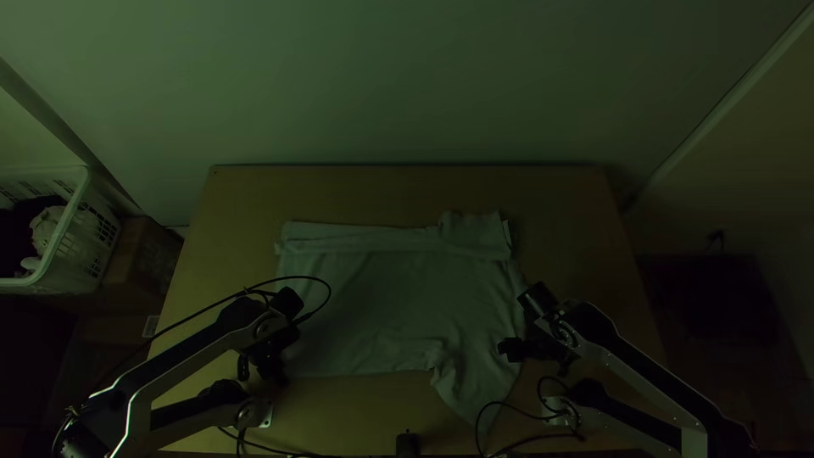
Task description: Fold the t-shirt
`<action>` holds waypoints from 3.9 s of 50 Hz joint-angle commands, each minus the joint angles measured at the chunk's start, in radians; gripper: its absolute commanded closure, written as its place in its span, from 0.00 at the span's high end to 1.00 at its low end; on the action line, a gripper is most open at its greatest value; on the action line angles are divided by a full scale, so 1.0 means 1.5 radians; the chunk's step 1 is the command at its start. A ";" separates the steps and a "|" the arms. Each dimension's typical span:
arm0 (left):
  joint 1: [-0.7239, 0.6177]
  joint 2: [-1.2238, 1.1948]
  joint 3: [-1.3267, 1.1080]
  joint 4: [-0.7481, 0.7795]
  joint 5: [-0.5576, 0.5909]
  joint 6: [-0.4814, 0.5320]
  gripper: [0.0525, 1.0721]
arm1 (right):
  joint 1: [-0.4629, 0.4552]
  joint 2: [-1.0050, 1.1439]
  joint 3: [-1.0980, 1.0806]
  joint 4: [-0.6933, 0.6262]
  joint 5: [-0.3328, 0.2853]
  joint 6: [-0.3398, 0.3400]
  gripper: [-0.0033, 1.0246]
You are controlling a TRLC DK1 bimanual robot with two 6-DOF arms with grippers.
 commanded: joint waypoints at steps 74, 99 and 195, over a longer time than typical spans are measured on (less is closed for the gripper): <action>0.211 0.013 0.114 0.059 0.046 0.058 0.02 | -0.115 0.069 0.127 -0.083 -0.017 -0.116 0.03; 0.284 0.099 0.256 0.075 0.068 0.073 0.02 | -0.196 0.156 0.262 -0.075 -0.010 -0.152 0.03; 0.421 0.419 0.595 0.187 0.265 -0.059 0.95 | -0.346 0.577 0.753 0.038 0.002 -0.197 0.96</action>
